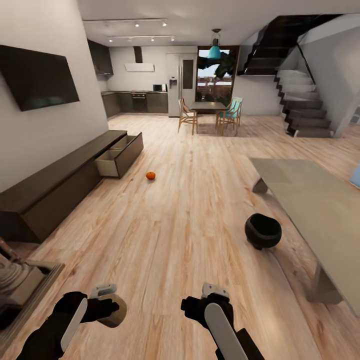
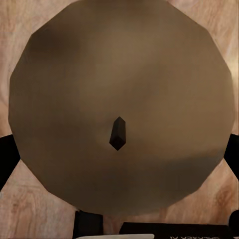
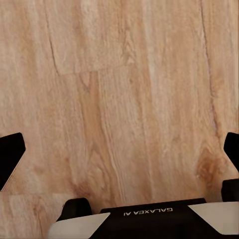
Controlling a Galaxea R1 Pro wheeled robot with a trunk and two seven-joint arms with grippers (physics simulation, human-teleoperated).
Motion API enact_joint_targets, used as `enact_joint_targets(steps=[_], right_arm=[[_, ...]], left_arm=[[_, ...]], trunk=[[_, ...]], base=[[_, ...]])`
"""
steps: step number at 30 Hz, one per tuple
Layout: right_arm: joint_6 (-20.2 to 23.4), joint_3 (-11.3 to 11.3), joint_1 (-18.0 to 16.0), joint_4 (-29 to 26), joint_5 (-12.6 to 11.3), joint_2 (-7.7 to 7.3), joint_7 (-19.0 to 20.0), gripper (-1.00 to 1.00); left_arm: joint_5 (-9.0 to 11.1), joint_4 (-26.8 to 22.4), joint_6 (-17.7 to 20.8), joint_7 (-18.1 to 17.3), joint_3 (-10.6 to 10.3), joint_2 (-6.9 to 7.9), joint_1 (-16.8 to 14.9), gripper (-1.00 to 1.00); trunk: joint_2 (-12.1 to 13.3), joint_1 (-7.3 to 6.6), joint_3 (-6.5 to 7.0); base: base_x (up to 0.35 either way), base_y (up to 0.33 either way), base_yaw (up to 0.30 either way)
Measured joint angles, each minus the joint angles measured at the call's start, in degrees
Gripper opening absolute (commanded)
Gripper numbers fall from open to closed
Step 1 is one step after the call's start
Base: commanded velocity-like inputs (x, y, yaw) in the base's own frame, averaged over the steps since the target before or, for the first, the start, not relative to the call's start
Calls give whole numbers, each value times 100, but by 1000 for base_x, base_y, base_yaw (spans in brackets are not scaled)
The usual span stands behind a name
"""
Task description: Place each of the two pumpkins and all three candles from the living room inside a cabinet in the living room (use any cabinet), then make sure every cabinet is closed, and position the cauldron so it is next to a table in the living room.
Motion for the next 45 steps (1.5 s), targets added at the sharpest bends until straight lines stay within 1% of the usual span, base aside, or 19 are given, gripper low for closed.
enact_joint_targets(steps=[11,18,25,28,45], right_arm=[[-1,20,0,0,4,0,20,100],[20,29,0,7,9,0,179,100],[3,11,0,9,-4,0,193,100],[-6,0,0,9,13,0,192,100],[-34,-8,0,9,20,0,184,100]], left_arm=[[7,6,-7,-4,0,-2,0,-100],[6,7,-7,3,0,-2,0,-100],[8,24,-100,3,0,-4,0,-100],[-7,120,-137,5,0,-10,0,-100],[-18,172,-157,12,-9,-25,0,-100]], trunk=[[0,0,0],[0,0,0],[0,0,0],[0,0,0],[0,0,40]], base=[[279,223,18],[279,184,0],[284,34,0],[296,3,0],[298,0,34]])
